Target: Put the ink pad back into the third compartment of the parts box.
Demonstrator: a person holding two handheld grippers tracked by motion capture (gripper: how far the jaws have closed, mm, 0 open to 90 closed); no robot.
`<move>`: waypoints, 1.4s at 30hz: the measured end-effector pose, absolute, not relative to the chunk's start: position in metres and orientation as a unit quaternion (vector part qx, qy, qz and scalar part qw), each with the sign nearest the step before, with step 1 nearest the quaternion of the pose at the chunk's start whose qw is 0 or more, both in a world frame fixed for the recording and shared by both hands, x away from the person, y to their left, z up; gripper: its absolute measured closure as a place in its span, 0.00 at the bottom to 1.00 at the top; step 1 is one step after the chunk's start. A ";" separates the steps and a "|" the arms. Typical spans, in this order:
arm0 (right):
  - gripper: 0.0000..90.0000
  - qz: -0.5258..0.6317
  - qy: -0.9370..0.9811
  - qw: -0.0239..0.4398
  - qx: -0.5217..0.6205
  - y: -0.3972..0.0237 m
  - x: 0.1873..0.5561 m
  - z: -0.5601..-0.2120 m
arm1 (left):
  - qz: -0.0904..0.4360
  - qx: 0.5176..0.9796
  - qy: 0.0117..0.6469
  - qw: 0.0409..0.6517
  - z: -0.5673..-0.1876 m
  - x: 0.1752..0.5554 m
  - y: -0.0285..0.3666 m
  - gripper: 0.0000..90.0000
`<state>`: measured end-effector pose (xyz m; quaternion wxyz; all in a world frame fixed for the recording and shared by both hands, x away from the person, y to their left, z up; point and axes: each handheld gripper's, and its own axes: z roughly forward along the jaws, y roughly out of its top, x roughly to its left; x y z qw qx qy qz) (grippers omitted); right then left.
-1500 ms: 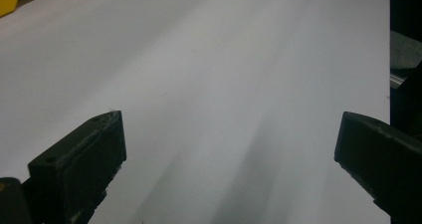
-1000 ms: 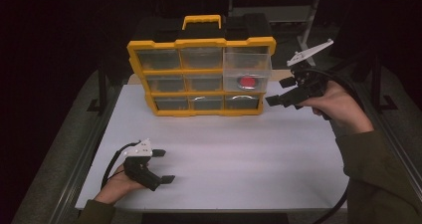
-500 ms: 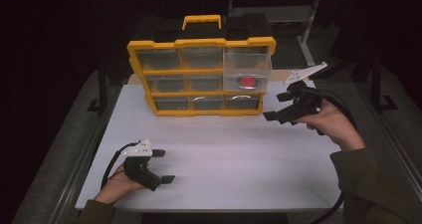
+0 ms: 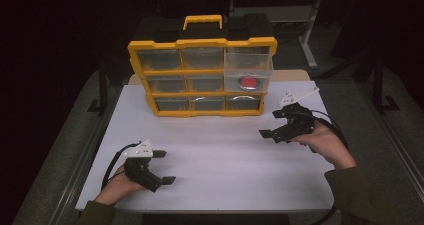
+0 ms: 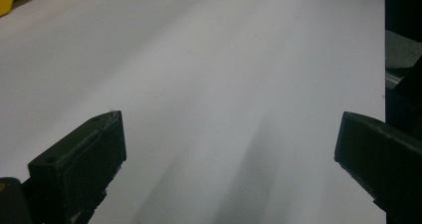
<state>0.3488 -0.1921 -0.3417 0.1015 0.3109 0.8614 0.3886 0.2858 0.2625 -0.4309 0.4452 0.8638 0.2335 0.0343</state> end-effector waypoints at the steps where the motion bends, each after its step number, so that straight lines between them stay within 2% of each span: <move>1: 0.14 0.389 0.861 0.102 0.311 -0.192 0.349 -0.342 | 0.034 0.864 0.233 0.445 -0.431 0.286 0.263 0.00; 16: 0.10 0.388 0.857 0.092 0.325 -0.189 0.327 -0.390 | 0.036 0.864 0.234 0.444 -0.431 0.285 0.264 0.00; 42: 0.09 0.407 0.841 0.116 0.338 -0.193 0.288 -0.435 | 0.038 0.864 0.238 0.443 -0.432 0.283 0.267 0.00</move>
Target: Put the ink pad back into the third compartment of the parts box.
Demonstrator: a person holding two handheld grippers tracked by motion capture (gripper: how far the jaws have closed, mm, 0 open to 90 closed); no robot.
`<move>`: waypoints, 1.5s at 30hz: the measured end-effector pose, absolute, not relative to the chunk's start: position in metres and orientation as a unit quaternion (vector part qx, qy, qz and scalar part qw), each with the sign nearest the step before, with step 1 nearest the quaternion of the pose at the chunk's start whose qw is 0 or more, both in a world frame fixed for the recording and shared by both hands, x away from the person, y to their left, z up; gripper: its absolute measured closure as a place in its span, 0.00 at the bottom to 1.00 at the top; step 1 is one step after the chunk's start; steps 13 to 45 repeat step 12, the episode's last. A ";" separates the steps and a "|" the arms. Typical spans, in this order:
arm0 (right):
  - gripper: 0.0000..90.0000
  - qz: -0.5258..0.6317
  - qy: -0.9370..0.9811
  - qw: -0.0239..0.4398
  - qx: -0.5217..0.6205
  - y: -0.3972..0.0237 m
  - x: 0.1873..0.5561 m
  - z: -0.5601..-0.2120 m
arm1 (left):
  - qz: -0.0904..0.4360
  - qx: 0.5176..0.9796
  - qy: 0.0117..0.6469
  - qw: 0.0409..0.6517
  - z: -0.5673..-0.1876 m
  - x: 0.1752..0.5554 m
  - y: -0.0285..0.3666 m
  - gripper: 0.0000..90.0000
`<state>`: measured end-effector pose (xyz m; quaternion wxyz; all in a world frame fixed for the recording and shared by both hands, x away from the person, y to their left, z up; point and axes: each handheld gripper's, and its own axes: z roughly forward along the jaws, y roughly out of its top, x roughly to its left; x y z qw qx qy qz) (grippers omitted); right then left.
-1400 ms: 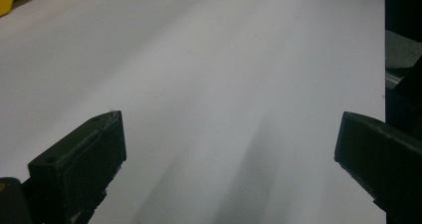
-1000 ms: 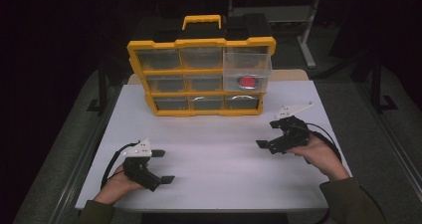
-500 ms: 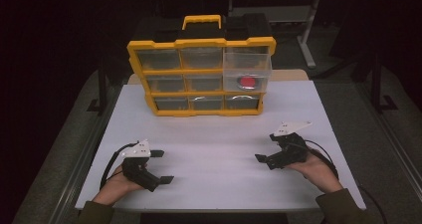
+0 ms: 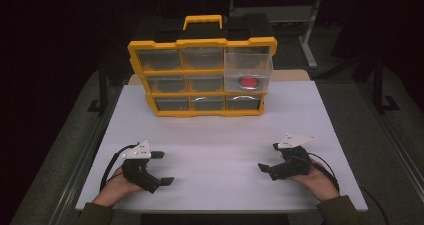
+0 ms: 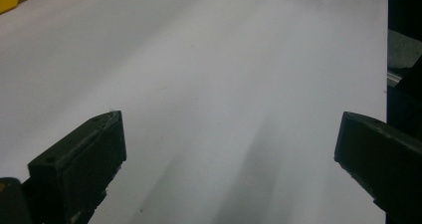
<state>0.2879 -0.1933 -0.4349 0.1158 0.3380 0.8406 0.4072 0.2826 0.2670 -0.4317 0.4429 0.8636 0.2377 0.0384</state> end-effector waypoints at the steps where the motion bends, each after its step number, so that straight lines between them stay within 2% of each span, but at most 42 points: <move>1: 0.09 0.407 0.841 0.116 0.338 -0.193 0.288 -0.435 | 0.038 0.864 0.238 0.443 -0.432 0.283 0.267 0.00; 45: 0.09 0.401 0.846 0.118 0.332 -0.193 0.285 -0.441 | 0.046 0.866 0.237 0.437 -0.433 0.285 0.266 0.00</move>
